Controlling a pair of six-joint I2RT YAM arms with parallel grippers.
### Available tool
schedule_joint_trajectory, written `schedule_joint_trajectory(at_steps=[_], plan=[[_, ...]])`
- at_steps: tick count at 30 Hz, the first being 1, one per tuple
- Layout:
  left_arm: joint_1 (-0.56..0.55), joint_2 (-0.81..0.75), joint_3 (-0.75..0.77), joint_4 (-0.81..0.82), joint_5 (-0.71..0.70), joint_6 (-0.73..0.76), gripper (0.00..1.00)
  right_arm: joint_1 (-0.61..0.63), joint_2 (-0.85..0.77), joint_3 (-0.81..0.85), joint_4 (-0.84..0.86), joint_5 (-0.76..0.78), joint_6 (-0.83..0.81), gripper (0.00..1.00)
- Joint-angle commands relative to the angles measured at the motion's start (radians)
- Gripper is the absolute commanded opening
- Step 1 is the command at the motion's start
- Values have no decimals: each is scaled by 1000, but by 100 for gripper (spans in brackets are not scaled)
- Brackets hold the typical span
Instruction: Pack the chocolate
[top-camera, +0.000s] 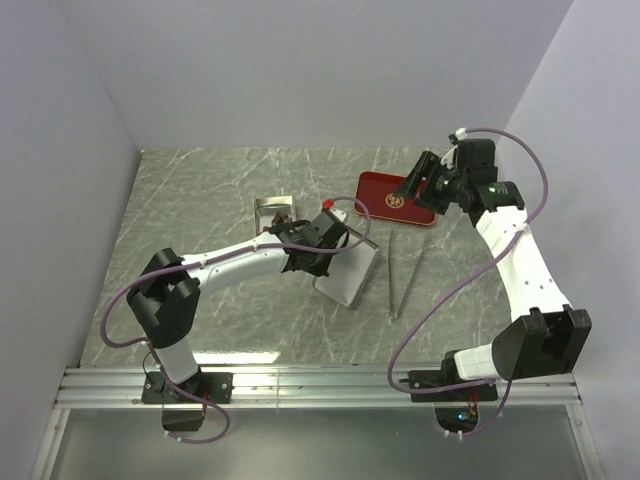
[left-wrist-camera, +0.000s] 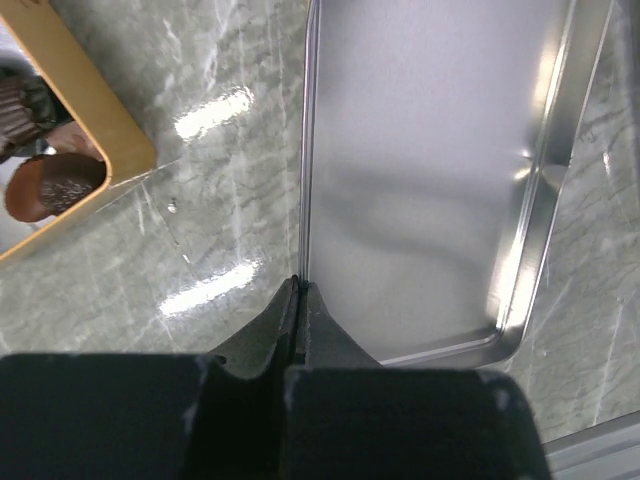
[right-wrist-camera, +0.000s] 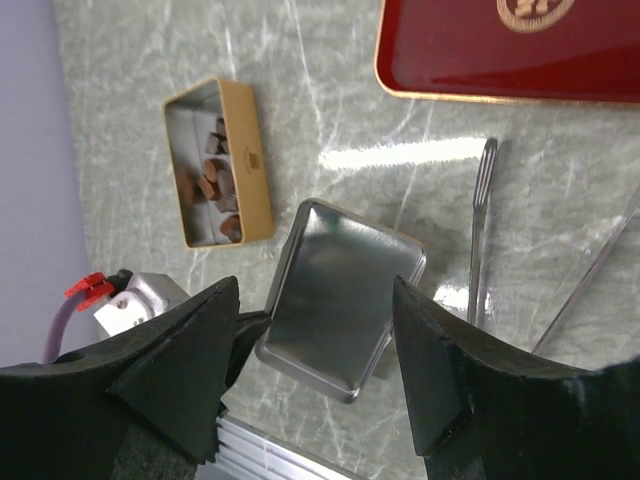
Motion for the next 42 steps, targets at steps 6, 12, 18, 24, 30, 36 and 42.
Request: schedule_joint_trajectory(at_steps=[6,12,18,24,30,36,42], plan=[[20,-60,96,-58,-58,-84,0,-54,-76,130,9,-59,-4,70],[120,-131,164,-21,-25,-160,0,-73,-95,130,59,-149,9,75],[212,-183,253,84,54,-220,0,-66,-86,90,151,-281,74,75],[253,-243,221,207,142,-340,0,-33,-80,79,220,-353,101,75],[255,-250,202,261,184,-392,0,52,-28,119,228,-369,90,75],[255,-240,218,278,198,-397,0,156,16,150,214,-338,62,75],[258,-252,199,319,225,-400,0,173,19,134,232,-323,56,70]])
